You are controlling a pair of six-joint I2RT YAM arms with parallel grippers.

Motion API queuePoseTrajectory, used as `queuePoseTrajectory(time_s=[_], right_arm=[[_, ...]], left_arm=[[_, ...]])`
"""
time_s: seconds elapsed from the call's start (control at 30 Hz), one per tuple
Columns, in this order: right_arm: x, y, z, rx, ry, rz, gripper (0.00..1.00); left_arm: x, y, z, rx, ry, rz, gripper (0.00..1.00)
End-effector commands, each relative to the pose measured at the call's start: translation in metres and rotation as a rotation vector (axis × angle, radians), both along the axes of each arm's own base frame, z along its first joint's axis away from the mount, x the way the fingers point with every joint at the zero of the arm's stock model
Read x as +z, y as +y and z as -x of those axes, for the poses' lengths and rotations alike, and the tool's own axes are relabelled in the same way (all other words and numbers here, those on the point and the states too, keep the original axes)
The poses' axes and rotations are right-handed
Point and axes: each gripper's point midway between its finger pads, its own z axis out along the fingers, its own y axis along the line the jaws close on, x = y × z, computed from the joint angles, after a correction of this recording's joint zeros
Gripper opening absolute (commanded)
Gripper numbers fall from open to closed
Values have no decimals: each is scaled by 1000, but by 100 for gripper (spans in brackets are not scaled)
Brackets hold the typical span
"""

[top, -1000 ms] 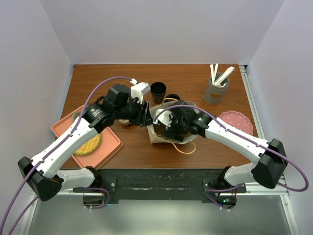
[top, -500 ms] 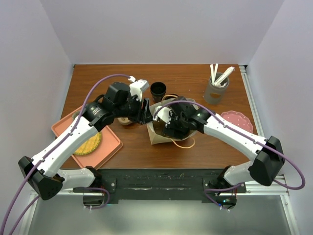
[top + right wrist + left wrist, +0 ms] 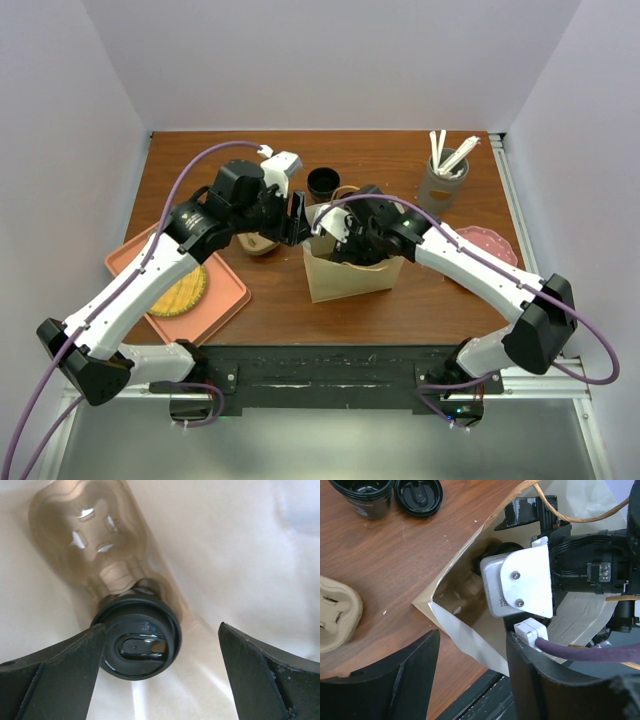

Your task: Pack the takeout coffee

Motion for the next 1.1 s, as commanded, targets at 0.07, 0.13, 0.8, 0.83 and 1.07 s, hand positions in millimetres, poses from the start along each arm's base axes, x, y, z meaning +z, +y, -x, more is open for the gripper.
queuePoseTrajectory(time_s=[0.07,0.13,0.8,0.83,1.07], right_arm=[[37,28,-15,-12,-56,-156,99],[42,28,-16,-20,-60,-168,99],[76,24,-12,-40,-69,-222,74],[78,23,-12,-43,-71,-225,74],[107,22,-8,-85,-81,-287,77]], left_arm=[[22,-16,7,-78,-26,54,64],[25,-17,6,-75,-31,57,64],[33,-9,2,-51,-76,34,66],[34,-7,-1,-41,-85,27,66],[46,4,-10,18,-126,-12,67]])
